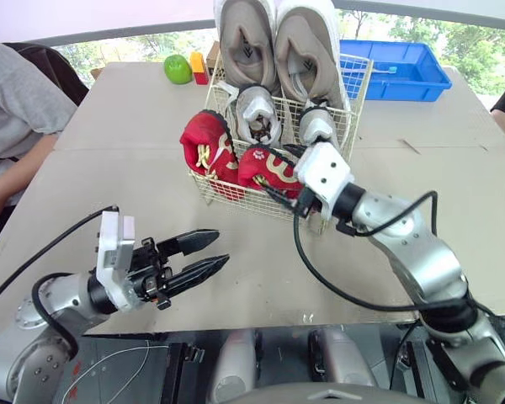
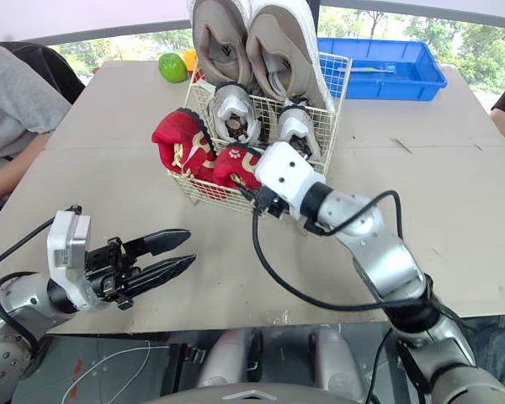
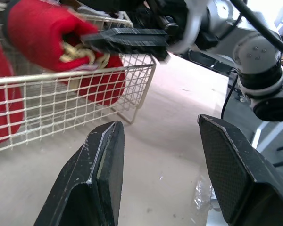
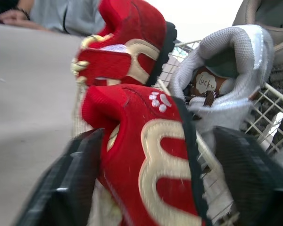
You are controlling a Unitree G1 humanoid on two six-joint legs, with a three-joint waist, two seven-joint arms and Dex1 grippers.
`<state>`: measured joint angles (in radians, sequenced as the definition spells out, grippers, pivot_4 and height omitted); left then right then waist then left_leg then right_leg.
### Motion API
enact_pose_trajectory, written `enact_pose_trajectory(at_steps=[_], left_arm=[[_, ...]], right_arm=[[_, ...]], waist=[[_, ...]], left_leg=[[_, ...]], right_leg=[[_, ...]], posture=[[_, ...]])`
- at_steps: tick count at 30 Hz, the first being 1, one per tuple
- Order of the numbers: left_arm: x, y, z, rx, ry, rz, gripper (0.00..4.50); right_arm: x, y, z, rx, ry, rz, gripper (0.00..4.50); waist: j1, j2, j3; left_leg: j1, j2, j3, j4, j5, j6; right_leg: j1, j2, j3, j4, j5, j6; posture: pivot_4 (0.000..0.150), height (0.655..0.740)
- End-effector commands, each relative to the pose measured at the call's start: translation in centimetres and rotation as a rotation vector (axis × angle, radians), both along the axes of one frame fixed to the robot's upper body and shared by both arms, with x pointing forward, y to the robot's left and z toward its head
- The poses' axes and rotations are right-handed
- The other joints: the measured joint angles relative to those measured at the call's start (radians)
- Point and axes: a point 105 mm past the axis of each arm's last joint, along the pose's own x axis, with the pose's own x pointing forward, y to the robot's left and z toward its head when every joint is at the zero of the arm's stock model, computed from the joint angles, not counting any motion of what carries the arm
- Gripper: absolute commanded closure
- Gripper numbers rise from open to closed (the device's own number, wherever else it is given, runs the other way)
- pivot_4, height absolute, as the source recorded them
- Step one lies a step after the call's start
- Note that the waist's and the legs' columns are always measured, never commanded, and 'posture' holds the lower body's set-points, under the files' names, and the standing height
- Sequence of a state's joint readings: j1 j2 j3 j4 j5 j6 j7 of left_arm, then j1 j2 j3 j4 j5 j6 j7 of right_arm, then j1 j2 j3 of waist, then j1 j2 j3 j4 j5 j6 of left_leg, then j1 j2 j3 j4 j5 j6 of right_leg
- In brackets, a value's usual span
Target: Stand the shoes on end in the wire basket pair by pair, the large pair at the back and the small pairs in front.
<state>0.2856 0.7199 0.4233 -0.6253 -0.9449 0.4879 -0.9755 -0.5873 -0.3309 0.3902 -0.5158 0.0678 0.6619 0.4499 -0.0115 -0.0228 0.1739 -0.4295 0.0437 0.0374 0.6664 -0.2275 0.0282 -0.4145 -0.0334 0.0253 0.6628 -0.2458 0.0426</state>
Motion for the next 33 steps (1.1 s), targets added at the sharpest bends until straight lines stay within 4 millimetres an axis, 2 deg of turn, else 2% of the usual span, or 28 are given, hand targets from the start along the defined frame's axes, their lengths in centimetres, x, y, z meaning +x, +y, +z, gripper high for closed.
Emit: enact_pose_trajectory(at_steps=[1,4,5,8,10,16,23,28,33], left_arm=[[-0.4,-0.6,0.8,0.003,-0.06,-0.007,1.76],[-0.4,-0.8,0.7,-0.001,-0.06,-0.001,1.76],[-0.3,-0.8,0.7,-0.001,-0.06,0.0,1.76],[-0.2,-0.9,0.7,-0.006,-0.057,0.0,1.76],[0.0,-0.9,0.6,-0.01,-0.053,0.0,1.76],[0.4,-1.0,0.4,-0.015,-0.04,-0.023,1.76],[1.1,-1.1,0.3,-0.017,-0.038,-0.056,1.76],[1.3,-1.0,0.4,-0.017,-0.043,-0.059,1.76],[1.2,-1.2,0.5,-0.019,-0.046,-0.061,1.76]], right_arm=[[0.6,-0.2,0.1,-0.015,-0.017,-0.05,2.94],[0.1,-0.1,-0.1,-0.004,-0.006,-0.048,4.38],[0.0,-0.2,-0.1,0.003,-0.001,-0.05,4.45],[-0.9,-1.1,0.5,0.085,0.003,-0.082,4.45],[-1.2,-2.6,0.9,0.186,0.016,-0.162,4.45],[-1.9,-6.9,-0.3,0.295,0.055,-0.411,4.45],[-0.9,-10.1,-0.4,0.34,0.018,-0.615,4.45],[-0.2,-12.4,-1.2,0.317,0.007,-0.757,4.45],[0.1,-13.4,-1.6,0.32,0.014,-0.796,4.45]], waist=[[0.0,0.0,0.0],[-0.001,0.0,0.0],[-0.001,0.0,0.0],[0.001,0.0,0.0],[0.005,-0.001,-0.001],[0.017,-0.002,-0.002],[0.024,-0.002,-0.003],[0.025,-0.003,-0.003],[0.024,-0.003,-0.003]], left_leg=[[0.0,0.0,0.0,0.0,0.0,0.0],[0.0,0.0,0.001,0.001,0.0,0.0],[0.0,0.0,0.001,0.001,0.0,0.0],[0.0,0.0,0.0,0.001,0.0,0.0],[-0.001,-0.001,-0.001,0.0,0.0,0.0],[-0.001,-0.003,-0.002,0.0,0.0,0.0],[0.0,-0.002,-0.002,0.002,0.0,0.0],[0.0,-0.003,-0.002,0.002,0.0,0.0],[0.0,-0.003,-0.002,0.002,0.0,0.0]], right_leg=[[0.0,0.0,0.0,0.0,0.0,0.0],[0.0,0.0,0.001,0.0,0.0,0.0],[0.0,-0.001,0.001,0.0,0.0,0.0],[0.0,-0.001,0.0,0.0,0.0,0.0],[0.0,-0.001,0.0,0.0,0.0,0.0],[0.001,-0.003,-0.002,-0.001,0.0,0.0],[0.001,-0.004,-0.003,-0.001,0.0,0.0],[0.001,-0.004,-0.003,-0.001,0.0,0.0],[0.001,-0.004,-0.003,-0.001,0.0,0.0]], posture=[[0.15,0.74],[0.15,0.74],[0.15,0.74],[0.15,0.74],[0.15,0.74],[0.15,0.74],[0.15,0.74],[0.15,0.74],[0.15,0.74]])
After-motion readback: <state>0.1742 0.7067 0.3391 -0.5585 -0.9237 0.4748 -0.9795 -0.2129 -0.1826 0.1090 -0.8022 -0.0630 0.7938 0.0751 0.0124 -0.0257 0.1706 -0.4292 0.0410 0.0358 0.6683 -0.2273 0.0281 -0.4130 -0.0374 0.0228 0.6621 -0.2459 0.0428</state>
